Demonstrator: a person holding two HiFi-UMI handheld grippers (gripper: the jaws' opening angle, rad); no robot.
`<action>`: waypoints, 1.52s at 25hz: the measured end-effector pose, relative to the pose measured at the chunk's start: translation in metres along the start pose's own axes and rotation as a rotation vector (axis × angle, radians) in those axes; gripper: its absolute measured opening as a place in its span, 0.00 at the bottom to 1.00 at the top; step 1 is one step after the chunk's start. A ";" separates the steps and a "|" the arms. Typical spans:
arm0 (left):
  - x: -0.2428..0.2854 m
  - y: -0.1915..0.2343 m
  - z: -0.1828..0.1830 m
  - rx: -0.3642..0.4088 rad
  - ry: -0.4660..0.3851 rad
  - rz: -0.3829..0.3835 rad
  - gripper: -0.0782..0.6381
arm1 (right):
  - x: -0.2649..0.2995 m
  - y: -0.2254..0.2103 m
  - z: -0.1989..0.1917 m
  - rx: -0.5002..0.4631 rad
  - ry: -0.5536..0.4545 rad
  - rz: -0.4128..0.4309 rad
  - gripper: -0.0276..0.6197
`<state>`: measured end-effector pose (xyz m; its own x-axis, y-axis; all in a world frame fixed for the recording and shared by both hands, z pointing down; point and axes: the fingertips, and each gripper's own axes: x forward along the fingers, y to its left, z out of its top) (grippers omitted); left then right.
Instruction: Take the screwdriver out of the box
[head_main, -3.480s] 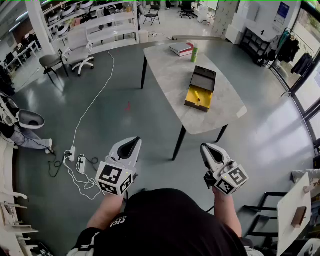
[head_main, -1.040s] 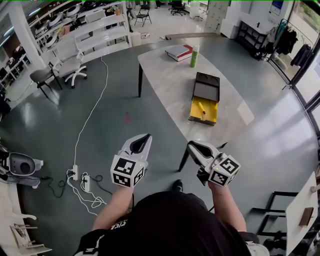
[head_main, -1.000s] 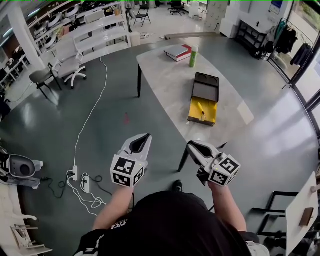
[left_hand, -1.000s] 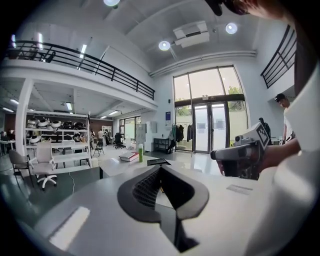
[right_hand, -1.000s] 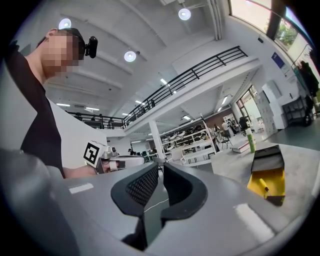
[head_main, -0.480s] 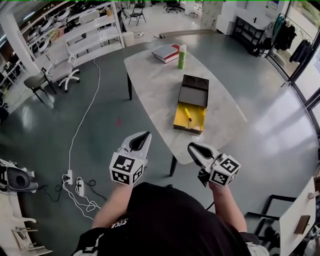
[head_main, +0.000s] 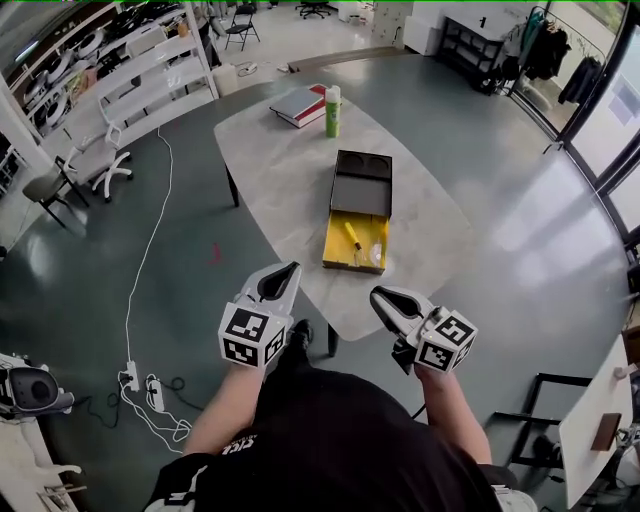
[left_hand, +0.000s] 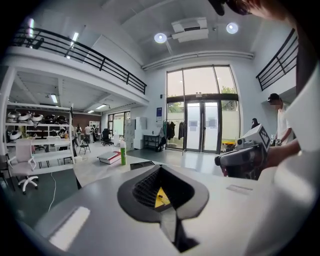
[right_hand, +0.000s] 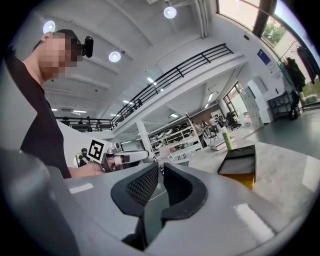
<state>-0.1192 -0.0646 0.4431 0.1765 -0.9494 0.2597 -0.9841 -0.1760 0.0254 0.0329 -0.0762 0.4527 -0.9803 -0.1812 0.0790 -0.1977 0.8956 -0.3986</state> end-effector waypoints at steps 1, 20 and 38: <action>0.006 0.001 -0.001 -0.002 0.003 -0.011 0.11 | 0.001 -0.004 0.002 0.001 0.000 -0.009 0.12; 0.127 0.059 0.024 0.050 0.022 -0.256 0.11 | 0.066 -0.084 0.040 0.046 -0.054 -0.221 0.12; 0.185 0.067 0.005 0.088 0.087 -0.546 0.11 | 0.090 -0.107 0.050 0.079 -0.080 -0.458 0.11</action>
<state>-0.1523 -0.2536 0.4884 0.6540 -0.6899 0.3104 -0.7441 -0.6607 0.0992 -0.0341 -0.2087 0.4570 -0.7881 -0.5843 0.1937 -0.6063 0.6828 -0.4076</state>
